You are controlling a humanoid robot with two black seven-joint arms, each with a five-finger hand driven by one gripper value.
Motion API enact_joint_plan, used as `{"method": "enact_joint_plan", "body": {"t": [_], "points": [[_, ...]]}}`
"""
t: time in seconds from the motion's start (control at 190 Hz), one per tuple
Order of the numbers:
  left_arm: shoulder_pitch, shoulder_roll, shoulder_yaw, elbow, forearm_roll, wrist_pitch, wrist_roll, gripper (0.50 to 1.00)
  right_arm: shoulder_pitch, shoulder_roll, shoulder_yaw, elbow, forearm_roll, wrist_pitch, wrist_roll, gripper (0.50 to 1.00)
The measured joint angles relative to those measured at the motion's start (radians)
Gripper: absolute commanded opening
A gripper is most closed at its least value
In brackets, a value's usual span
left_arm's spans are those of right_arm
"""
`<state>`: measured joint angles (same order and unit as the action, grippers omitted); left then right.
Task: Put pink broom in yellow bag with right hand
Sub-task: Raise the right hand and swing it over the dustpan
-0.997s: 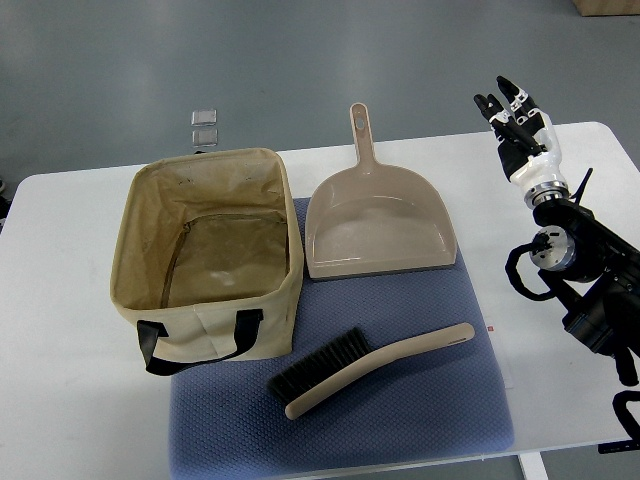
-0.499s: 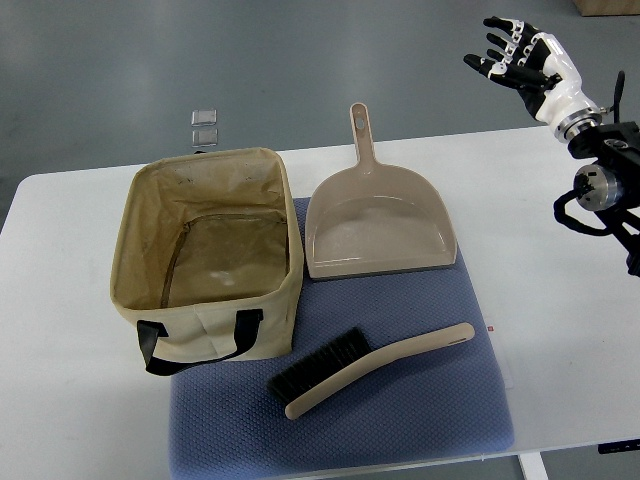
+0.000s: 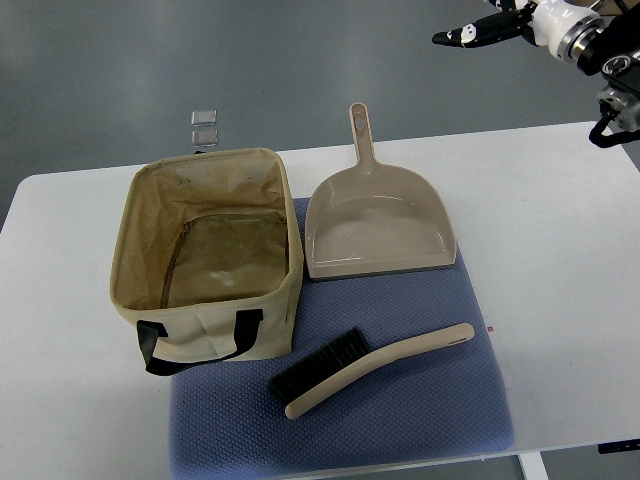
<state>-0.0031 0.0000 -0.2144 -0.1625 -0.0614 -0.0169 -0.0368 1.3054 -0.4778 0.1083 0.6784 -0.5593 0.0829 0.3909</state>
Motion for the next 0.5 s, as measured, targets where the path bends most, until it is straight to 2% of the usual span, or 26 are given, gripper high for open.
{"method": "enact_joint_plan", "body": {"t": [0.278, 0.499], "points": [[0.0, 0.0, 0.0, 0.0, 0.0, 0.0, 0.0, 1.0, 0.139, -0.006, -0.243, 0.048, -0.245, 0.028, -0.012, 0.93], [0.0, 0.0, 0.0, 0.0, 0.0, 0.0, 0.0, 1.0, 0.293, -0.049, -0.471, 0.261, -0.383, 0.036, -0.018, 0.93]]}}
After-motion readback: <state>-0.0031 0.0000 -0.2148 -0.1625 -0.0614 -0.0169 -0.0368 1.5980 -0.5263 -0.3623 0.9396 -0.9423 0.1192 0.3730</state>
